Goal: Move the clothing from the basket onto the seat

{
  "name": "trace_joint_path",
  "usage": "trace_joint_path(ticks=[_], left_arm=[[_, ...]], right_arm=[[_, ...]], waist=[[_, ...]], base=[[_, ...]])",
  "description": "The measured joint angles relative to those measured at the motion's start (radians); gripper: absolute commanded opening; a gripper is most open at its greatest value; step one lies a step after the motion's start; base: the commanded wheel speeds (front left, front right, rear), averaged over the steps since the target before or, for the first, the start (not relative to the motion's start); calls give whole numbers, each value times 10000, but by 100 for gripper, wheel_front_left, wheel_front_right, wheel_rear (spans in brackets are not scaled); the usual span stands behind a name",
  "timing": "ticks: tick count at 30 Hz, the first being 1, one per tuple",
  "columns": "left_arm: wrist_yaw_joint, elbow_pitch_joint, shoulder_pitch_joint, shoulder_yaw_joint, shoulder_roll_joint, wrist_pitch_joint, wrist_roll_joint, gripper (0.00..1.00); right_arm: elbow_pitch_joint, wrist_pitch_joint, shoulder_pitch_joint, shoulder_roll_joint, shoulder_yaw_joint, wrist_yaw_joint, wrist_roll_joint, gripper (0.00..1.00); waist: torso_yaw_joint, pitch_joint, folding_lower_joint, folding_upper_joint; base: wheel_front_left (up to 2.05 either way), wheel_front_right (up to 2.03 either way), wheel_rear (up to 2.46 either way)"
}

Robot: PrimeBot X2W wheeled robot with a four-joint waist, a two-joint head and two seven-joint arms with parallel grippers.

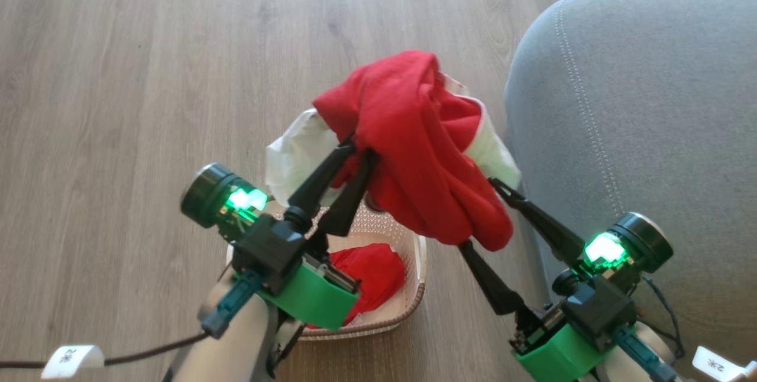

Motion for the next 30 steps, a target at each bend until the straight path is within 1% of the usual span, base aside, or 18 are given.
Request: trace_joint_path(ticks=[4, 6, 12, 19, 24, 30], left_arm=[[-10, -63, -4, -458, 4, 0, 90, 0], [-81, -92, -4, -792, 8, 0, 176, 0], [-169, -107, -12, -1682, 146, 0, 150, 0], [-169, 33, -51, -2594, 376, 0, -25, 0], [-169, 138, -287, -2849, 491, 0, -186, 0], [-169, 159, -369, -2470, 451, 0, -278, 0]], right_arm=[[201, 0, -8, 205, -347, 0, -224, 100], [295, 0, -11, 240, -458, 0, -274, 100], [552, 0, -52, 385, -516, 0, -424, 100], [863, 0, -215, 441, -523, 0, -669, 100], [993, 0, -509, 479, -263, 0, -706, 100], [1020, 0, -599, 481, 230, 0, -616, 100]], waist=[[140, 18, 0, 0], [208, 10, 0, 0], [361, -53, 0, 0], [459, -34, 0, 0], [491, 64, 0, 0], [558, 143, 0, 0]], base=[[0, 0, 0], [0, 0, 0], [0, 0, 0], [0, 0, 0], [0, 0, 0], [0, 0, 0]])
